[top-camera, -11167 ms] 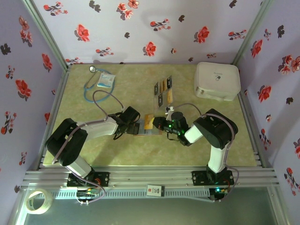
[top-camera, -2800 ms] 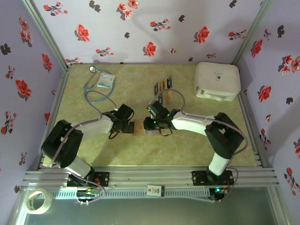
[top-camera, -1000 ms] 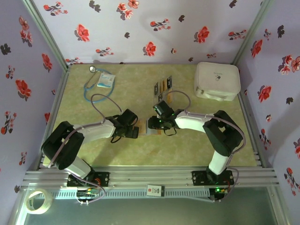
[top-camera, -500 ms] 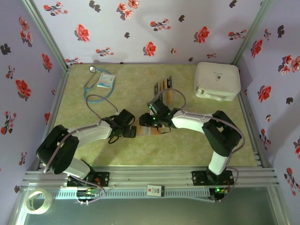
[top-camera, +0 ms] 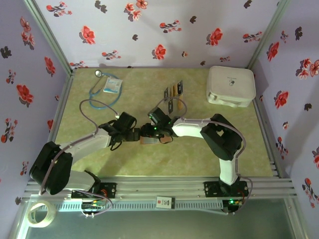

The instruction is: Put the credit cards into the card holder

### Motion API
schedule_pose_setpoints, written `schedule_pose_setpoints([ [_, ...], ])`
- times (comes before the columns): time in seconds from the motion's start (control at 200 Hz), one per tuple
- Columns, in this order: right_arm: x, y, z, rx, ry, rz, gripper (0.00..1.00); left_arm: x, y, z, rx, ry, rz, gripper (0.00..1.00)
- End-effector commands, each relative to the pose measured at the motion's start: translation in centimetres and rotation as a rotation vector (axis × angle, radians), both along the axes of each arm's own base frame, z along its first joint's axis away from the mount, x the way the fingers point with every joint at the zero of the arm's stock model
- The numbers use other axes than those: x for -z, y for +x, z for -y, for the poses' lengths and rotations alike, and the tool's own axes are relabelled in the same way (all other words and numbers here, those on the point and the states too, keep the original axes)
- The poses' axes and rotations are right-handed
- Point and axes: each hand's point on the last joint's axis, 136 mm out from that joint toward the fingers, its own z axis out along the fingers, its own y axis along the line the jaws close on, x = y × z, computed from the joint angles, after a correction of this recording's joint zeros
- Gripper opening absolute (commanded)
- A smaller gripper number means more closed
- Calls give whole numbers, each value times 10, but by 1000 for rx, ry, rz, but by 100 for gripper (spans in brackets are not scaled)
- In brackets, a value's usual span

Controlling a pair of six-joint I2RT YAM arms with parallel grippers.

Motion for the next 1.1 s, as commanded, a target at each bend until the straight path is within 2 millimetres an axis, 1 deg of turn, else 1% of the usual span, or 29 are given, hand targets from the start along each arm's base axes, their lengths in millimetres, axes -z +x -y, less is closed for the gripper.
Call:
schedule_pose_setpoints([
  [0.0,12,0,-1,24,-26,-17,46,-4,-1,-6,-22,14,0,100],
  [0.11,11,0,-1,20,-27,-17,46,-3,-2,-7,-26,16,-4,100],
  [0.265,3,1,-2,7,-21,-4,47,-4,-2,-7,-27,14,-4,100],
  [0.55,-30,6,-2,-24,3,50,49,-10,-2,-9,-40,18,3,100],
  [0.69,-48,14,9,-7,22,79,50,-12,-2,-11,-42,19,6,100],
  [0.78,-59,19,24,14,18,101,50,-11,-2,-10,-37,24,3,100],
  [0.85,-64,21,41,35,-14,129,50,-10,-2,-10,-34,31,-3,100],
  [0.965,-64,20,82,78,-125,175,50,-11,1,-8,-31,33,-7,100],
  [1.095,-51,15,133,134,-265,197,50,-11,4,-3,-18,30,-7,100],
])
